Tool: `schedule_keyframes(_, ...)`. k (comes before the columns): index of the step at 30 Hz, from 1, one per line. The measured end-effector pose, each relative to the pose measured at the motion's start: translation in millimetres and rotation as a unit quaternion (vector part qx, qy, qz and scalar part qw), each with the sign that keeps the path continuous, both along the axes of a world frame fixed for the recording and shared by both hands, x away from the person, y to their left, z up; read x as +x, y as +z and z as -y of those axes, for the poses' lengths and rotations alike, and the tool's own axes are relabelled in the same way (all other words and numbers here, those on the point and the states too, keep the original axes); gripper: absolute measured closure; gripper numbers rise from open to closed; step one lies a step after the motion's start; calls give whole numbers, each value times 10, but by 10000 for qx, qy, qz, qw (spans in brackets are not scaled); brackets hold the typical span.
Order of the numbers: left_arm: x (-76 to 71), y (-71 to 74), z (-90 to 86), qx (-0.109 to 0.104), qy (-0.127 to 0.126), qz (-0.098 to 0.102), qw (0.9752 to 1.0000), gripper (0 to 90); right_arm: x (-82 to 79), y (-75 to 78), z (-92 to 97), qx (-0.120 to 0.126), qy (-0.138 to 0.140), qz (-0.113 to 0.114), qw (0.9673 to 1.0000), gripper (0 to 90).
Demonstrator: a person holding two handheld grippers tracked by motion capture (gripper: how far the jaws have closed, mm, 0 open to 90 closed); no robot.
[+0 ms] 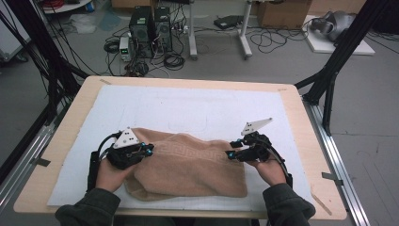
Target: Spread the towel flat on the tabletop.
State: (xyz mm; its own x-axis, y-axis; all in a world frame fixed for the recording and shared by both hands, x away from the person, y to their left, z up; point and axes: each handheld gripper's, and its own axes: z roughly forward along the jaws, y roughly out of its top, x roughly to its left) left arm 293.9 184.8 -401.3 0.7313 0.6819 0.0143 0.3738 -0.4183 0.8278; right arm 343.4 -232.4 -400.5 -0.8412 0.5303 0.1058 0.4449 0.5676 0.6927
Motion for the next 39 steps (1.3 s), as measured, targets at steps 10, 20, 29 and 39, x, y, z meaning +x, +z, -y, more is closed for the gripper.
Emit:
schedule_keyframes(10,42,-128,97,114,-69,-163,9998,870,23,-237,-273,-148,478,-252,9984,791)
schedule_keyframes(20,52,14,18,-195,23,-13,9998,870,-36,104,-116,109,360,156,9992,837)
schedule_keyframes(29,60,225,-27,-398,72,188,9990,871,-100,385,-48,295,444,462,9975,849)
schedule_keyframes(39,946,873,135,-490,722,759,9933,870,479,879,-32,188,-333,1267,9912,861)
